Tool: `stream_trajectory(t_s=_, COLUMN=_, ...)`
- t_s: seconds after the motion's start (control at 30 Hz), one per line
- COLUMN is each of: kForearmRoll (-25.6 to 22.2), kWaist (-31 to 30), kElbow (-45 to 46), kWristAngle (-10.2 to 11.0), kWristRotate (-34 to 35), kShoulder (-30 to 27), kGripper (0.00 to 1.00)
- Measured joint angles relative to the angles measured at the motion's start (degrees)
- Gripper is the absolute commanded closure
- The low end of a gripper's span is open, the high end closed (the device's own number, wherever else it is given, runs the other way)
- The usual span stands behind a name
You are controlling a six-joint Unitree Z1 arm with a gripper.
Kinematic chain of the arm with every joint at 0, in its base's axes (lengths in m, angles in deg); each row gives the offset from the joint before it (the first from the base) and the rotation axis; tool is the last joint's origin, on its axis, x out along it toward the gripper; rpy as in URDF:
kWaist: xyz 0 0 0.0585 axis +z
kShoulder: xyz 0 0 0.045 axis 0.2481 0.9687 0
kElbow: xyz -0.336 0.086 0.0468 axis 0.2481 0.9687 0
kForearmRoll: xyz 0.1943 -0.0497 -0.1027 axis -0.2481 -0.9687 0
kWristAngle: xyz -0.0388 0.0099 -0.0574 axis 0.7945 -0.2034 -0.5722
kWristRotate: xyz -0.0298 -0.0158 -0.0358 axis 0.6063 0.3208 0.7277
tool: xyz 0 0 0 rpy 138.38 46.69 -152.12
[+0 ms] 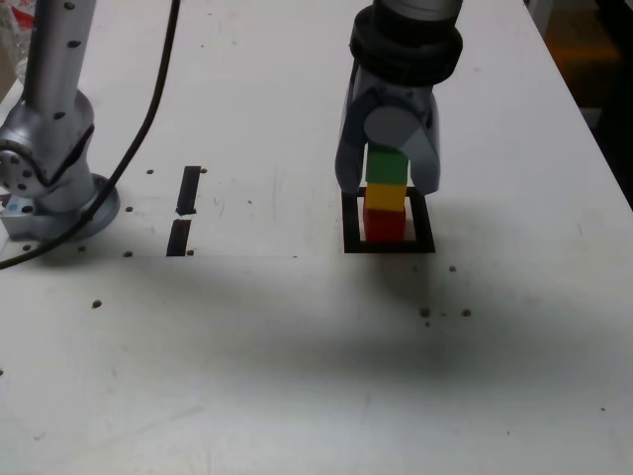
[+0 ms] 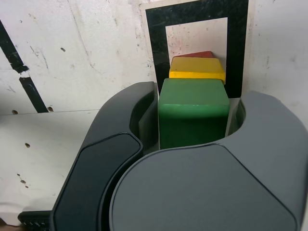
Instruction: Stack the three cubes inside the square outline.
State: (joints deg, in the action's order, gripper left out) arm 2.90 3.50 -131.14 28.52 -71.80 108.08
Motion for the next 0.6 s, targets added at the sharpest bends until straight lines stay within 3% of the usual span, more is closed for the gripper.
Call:
stream_trajectory(t_s=0.4, kForearmRoll=-0.2, kWaist=0.0, kElbow=-0.3, kWristAngle=1.1, kWristRotate=0.0, kShoulder=-0.5, kGripper=0.33)
stream_trajectory(t_s=0.6, kForearmRoll=-3.5, kWaist=0.0, kElbow=-0.3, kWristAngle=1.8, kWristRotate=0.2, kShoulder=-5.4, kGripper=0.33)
